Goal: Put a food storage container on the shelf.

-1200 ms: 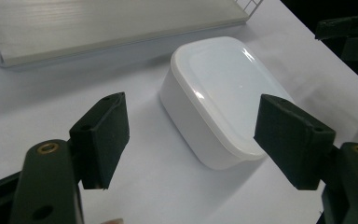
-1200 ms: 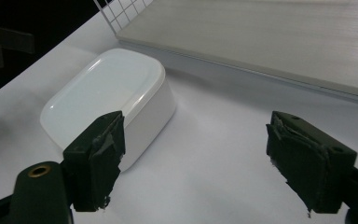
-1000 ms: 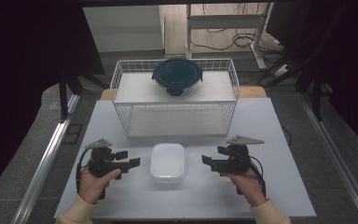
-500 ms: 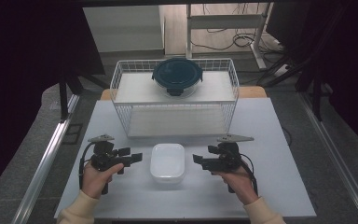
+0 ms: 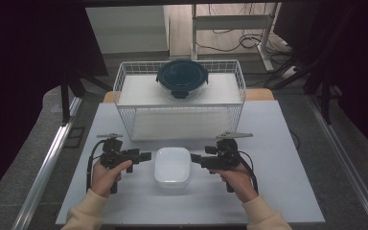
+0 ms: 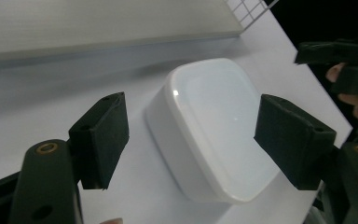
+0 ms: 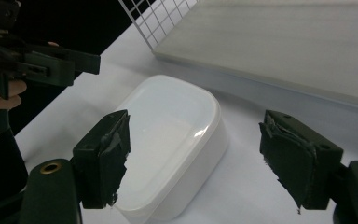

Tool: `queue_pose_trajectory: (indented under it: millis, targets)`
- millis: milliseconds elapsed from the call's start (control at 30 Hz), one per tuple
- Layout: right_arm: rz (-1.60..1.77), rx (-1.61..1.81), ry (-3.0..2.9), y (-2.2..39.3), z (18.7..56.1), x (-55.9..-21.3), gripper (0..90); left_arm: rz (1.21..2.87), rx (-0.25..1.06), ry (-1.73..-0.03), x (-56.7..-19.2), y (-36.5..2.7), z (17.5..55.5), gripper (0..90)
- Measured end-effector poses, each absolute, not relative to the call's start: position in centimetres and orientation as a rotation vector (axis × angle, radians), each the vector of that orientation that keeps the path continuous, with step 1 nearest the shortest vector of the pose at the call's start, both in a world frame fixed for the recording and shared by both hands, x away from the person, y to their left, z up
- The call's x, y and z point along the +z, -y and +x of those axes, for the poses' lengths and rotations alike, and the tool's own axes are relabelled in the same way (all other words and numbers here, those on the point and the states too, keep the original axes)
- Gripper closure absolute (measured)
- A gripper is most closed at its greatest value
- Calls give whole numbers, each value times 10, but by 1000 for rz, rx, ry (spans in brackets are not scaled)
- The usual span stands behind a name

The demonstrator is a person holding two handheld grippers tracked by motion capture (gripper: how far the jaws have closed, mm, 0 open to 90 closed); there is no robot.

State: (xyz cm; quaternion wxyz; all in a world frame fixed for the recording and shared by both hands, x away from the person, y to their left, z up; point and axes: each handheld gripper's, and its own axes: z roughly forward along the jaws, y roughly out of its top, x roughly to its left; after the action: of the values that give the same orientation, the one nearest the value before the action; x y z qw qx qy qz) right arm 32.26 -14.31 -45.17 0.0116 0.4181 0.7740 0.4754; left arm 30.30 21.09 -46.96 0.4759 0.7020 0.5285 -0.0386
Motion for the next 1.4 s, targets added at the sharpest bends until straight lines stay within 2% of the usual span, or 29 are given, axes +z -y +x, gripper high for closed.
queue_pose_trajectory:
  millis: [233, 400, 500, 900, 1300, 1400]
  targets:
    - [1363, 1487, -2450, 133, 329, -466, 258, 1718, -174, -1283, -480, -206, 310, 268]
    - [1385, 1481, -2480, 128, 330, -477, 286, 1763, -158, -1283, -484, -204, 308, 270]
    - [1402, 1467, -2501, 126, 331, -480, 299, 1730, -220, -1279, -489, -202, 308, 270]
    - [1458, 1489, -2537, 121, 334, -492, 354, 1731, -288, -1293, -501, -196, 310, 299]
    - [1551, 1532, -2537, 124, 338, -496, 436, 1681, -370, -1298, -511, -197, 312, 397]
    - [1575, 1521, -2558, 122, 338, -500, 459, 1649, -409, -1295, -514, -199, 312, 449]
